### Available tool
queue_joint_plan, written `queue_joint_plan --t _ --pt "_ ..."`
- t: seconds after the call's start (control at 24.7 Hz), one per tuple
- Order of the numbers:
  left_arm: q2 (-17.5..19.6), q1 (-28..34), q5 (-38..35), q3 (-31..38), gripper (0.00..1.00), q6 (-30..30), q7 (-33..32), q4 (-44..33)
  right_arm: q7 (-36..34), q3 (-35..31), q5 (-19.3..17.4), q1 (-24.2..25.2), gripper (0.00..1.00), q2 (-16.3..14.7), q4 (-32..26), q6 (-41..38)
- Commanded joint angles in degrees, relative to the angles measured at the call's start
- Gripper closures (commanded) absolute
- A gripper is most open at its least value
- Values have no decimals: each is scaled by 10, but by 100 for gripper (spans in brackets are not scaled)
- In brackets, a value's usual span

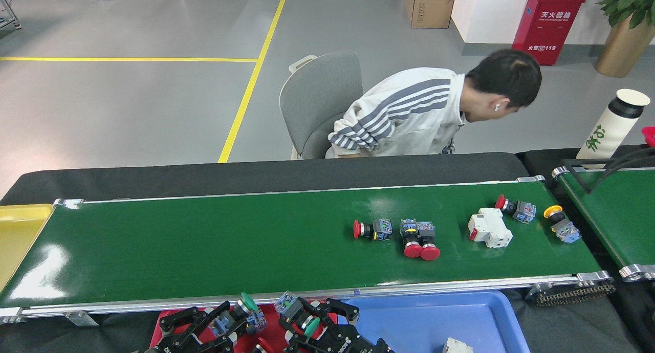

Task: Pick switch part from conveyor to tray

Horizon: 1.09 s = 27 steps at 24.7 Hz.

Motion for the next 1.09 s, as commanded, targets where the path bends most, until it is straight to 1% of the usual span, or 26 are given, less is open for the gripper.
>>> queue_joint_plan --t 0.0,0.12,0.16,0.28,0.36,0.45,0.53,0.57,0.61,0.65,0.69,0.73,0.77,0.81,0.85,0.89,0.93,1.05 --pt "-1 -2 0 4 0 -2 5 -7 -7 0 -2 -1 0 -1 -9 -25" --pt "-9 -2 1 18 0 -2 5 -7 -7 -6 -6 7 0 -5 -14 -21" --pt "-12 -2 1 22 0 -2 5 -7 -7 -17 -10 9 0 -8 -17 -16" --pt "-14 -2 2 25 0 -2 5 -7 -10 -83 -23 30 0 -14 -22 4" --pt "-17 -2 2 37 0 -2 5 -7 -19 -99 -26 37 0 -17 -21 4" --pt "-33 -2 2 74 0 -2 5 -7 -22 -99 -27 37 0 -18 -20 5" --pt "-55 -7 -1 130 0 -2 3 -6 -22 -97 -26 35 0 -17 -20 6" --pt "-63 -9 -1 157 0 -2 3 -1 -22 -96 -26 34 2 -16 -20 6" --pt "-65 -9 0 175 0 19 2 0 -22 -92 -25 34 10 -15 -20 4" --pt "-64 -9 0 190 0 52 2 1 -22 -87 -24 33 34 -15 -21 0" --pt "-64 -9 -1 197 0 78 1 1 -21 -79 -24 32 71 -16 -20 -1" --pt "-64 -8 -2 203 0 112 0 0 -22 -68 -22 30 97 -19 -18 -9" --pt "-62 -3 -5 204 0 154 -3 0 -22 -60 -22 30 98 -19 -15 -22" --pt "-61 0 -14 204 0 197 -16 -2 -22 -53 -19 29 98 -15 -11 -24" --pt "-59 2 -29 202 0 233 -33 -2 -22 -47 -18 27 77 -11 -11 -20" --pt "-63 5 -47 203 0 262 -43 -2 -22 -45 -17 27 12 -4 -11 -15" --pt "-64 8 -55 204 0 273 -43 -3 -22 -46 -18 25 1 1 -12 -17" --pt "-64 9 -52 200 0 271 -41 -5 -22 -46 -18 22 0 2 -12 -17"
